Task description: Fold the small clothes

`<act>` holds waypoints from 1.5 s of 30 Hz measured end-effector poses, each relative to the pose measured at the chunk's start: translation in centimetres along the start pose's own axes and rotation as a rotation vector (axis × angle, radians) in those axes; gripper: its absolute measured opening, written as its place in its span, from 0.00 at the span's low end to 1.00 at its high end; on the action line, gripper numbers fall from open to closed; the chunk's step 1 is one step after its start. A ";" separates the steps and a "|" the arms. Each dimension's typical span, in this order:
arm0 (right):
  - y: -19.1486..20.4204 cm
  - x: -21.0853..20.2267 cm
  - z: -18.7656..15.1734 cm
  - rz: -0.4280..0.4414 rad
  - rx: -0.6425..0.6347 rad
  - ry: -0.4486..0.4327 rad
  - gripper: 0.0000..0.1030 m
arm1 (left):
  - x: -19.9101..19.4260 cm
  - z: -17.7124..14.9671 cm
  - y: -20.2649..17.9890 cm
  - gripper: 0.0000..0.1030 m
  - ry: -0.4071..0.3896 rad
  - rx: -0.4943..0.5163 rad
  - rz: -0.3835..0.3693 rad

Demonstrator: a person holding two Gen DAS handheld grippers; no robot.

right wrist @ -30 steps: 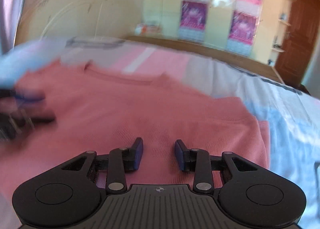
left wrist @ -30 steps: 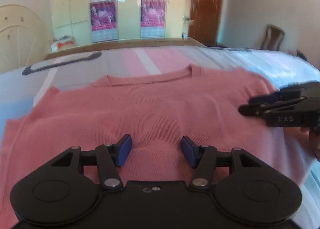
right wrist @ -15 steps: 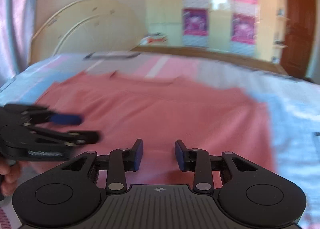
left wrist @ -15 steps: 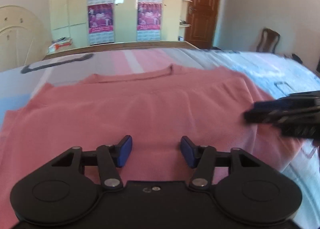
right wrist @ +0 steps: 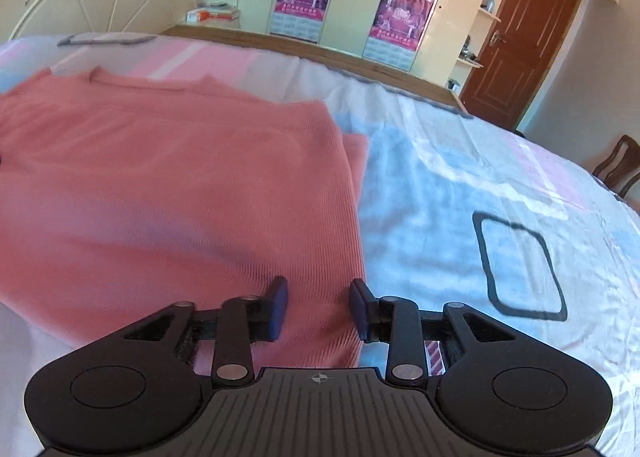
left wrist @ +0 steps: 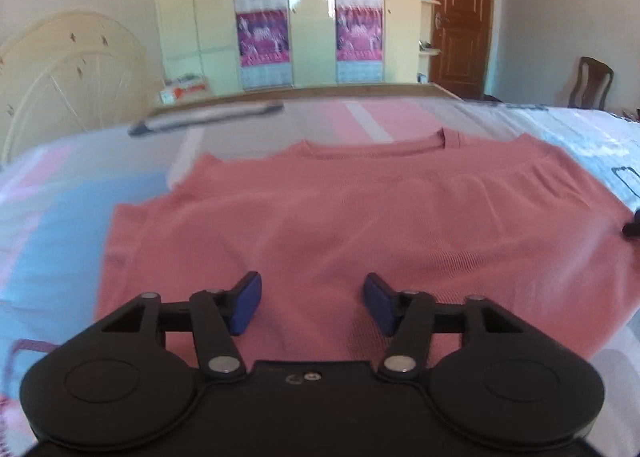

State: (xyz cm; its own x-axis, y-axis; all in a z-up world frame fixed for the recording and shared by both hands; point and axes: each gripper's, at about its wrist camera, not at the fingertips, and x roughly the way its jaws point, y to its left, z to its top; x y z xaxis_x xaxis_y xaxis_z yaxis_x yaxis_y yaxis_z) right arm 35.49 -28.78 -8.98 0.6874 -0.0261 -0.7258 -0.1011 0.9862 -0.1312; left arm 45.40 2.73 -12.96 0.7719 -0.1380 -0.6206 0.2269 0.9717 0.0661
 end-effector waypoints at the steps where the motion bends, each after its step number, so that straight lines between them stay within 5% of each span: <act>1: 0.2 -0.9 0.4 0.026 0.024 -0.050 0.33 | -0.9 0.1 -0.4 0.53 -0.015 -0.011 -0.023; 5: 3.7 -2.8 0.9 0.183 0.046 -0.106 0.33 | -2.1 -0.2 -4.2 0.54 -0.027 0.014 -0.088; 10: 9.0 -2.5 -0.5 0.293 -0.039 -0.058 0.33 | -1.2 -2.1 -6.9 0.54 0.044 0.011 -0.105; 15: 7.8 -3.2 -2.8 0.191 -0.033 -0.030 0.32 | -2.3 -4.0 -3.3 0.56 0.061 -0.035 -0.050; 19: 2.3 -2.9 -4.3 0.053 0.070 0.014 0.33 | -3.6 -5.5 2.2 0.57 0.064 -0.097 0.032; 28: 0.8 -4.2 -3.8 0.082 0.116 -0.034 0.32 | -4.8 -5.4 4.8 0.55 0.096 -0.156 0.097; 31: 0.3 -2.4 -4.3 0.068 0.102 0.039 0.32 | -4.4 -5.2 4.8 0.56 0.097 -0.163 0.103; 39: 0.0 -3.0 -4.3 0.077 0.089 0.044 0.32 | -5.2 -5.6 4.8 0.56 0.104 -0.165 0.115; 43: -0.8 -4.7 -4.4 0.086 0.123 -0.021 0.32 | -5.4 -5.8 5.1 0.56 0.103 -0.182 0.125; 45: -0.8 -3.7 -5.0 0.089 0.093 0.031 0.31 | -5.3 -6.0 5.0 0.57 0.099 -0.180 0.129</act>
State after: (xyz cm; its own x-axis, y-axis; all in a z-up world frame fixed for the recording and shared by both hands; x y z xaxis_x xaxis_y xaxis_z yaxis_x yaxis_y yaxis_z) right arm 29.39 -30.27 -9.55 0.6562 0.0590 -0.7523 -0.0927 0.9957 -0.0028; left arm 38.84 9.47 -14.05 0.7238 0.0003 -0.6900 0.0138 0.9998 0.0149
